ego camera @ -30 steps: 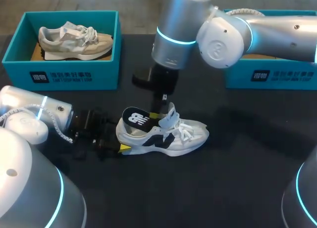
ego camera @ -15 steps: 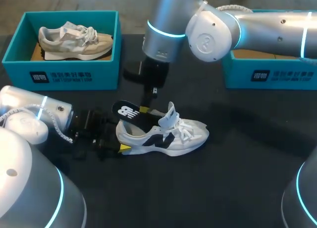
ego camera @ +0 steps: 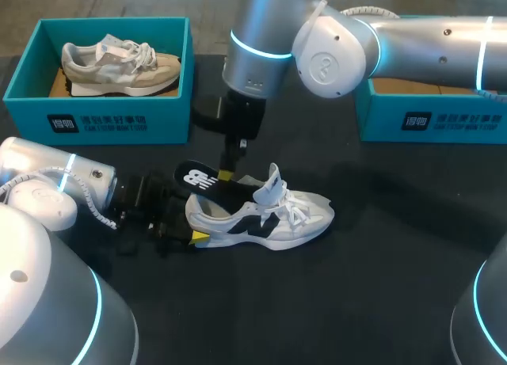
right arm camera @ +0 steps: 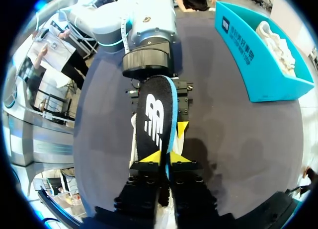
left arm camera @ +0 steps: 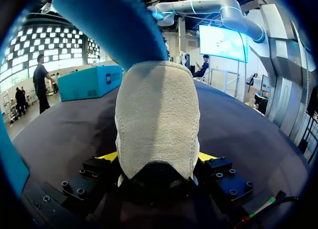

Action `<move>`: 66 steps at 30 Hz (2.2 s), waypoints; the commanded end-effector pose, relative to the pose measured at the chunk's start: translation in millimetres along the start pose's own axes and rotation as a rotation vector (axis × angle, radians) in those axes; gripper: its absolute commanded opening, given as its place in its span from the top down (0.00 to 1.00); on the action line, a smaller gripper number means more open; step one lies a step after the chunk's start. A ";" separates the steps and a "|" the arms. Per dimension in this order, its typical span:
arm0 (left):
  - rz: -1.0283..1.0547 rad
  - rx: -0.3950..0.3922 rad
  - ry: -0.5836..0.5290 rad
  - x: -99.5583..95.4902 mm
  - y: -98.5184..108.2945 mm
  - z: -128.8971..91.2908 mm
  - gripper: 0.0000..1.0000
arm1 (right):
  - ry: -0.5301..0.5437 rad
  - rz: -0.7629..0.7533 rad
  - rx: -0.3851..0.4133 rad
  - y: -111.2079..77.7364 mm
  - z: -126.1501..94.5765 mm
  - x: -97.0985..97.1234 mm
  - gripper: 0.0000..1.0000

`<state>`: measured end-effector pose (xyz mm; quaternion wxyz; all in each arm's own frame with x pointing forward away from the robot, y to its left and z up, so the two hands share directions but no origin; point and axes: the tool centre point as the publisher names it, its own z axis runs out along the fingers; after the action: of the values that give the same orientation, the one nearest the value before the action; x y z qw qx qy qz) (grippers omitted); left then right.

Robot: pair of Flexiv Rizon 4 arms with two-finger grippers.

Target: Take the shoe out of the shoebox, open the shoe tongue, remove and reinsert the insole, then place the shoe into the shoebox

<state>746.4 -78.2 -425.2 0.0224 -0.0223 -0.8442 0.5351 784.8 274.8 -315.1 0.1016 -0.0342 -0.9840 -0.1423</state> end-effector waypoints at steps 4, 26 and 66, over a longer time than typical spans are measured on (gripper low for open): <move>0.000 -0.002 0.000 -1.0 2.2 1.6 1.00 | -0.005 0.002 -0.003 -1.5 0.1 2.4 0.72; 0.000 -0.002 0.000 -1.0 2.2 1.6 1.00 | -0.044 0.044 0.002 -18.4 -17.6 1.7 0.75; 0.000 -0.002 0.000 -1.0 2.2 1.6 1.00 | -0.088 0.027 0.044 -9.4 -49.2 9.5 1.00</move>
<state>746.4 -78.2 -425.1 0.0224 -0.0223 -0.8442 0.5351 790.2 264.1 -284.6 0.0733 -0.0476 -0.9892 -0.1177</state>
